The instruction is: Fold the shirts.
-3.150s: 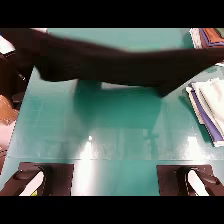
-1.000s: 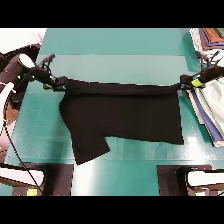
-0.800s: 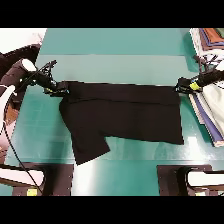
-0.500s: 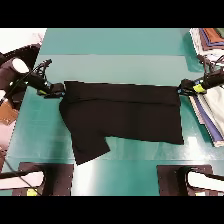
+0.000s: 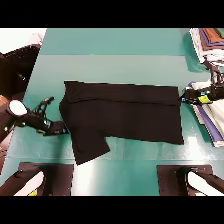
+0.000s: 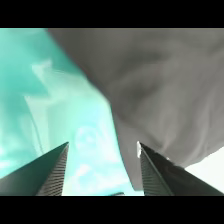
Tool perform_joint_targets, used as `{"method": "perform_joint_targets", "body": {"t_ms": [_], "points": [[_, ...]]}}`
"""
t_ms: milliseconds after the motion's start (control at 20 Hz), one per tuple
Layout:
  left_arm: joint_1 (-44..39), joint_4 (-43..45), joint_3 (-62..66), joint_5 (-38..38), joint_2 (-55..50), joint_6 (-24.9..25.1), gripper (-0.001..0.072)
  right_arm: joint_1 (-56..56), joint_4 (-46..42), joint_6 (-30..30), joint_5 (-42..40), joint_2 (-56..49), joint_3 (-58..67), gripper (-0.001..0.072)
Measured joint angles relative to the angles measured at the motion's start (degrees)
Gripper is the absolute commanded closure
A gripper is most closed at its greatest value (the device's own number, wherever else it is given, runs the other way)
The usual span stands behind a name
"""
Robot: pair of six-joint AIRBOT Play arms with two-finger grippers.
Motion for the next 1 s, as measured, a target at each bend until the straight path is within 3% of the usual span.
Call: {"method": "perform_joint_targets", "body": {"t_ms": [150, 200, 250, 650, 700, 750, 1000], "points": [[0.00, -2.75, -5.35, 1.53, 1.49, 1.11, 0.0189, 0.00, 0.35, 0.00, -0.09, 0.76, -0.46, 0.0429], [0.02, -4.13, -6.82, 2.32, 1.73, 1.75, 0.0238, -0.02, 0.74, 0.00, -0.11, 0.87, -0.52, 0.0429], [0.00, -5.53, -8.26, 3.15, 1.92, 2.64, 0.0341, 0.00, 1.27, 0.00, -0.15, 0.98, -0.63, 0.0428], [0.02, -12.90, -13.46, 8.17, 2.45, 5.75, 0.0348, 0.00, 2.80, 0.00, -0.22, 1.20, -0.72, 0.0428], [-0.02, -13.11, -13.62, 8.87, 2.45, 5.79, 0.0413, 0.00, 2.84, 0.00, -0.22, 1.20, -0.72, 0.0429], [-0.09, -13.03, -13.77, 10.12, 2.43, 5.92, 0.0664, 0.00, 2.95, 0.00, -0.20, 1.20, -0.72, 0.0429], [-0.04, -11.19, -12.50, 11.67, 2.29, 6.12, 0.0683, -0.02, 2.27, 0.00, 1.51, 1.22, -0.74, 0.0428]]}}
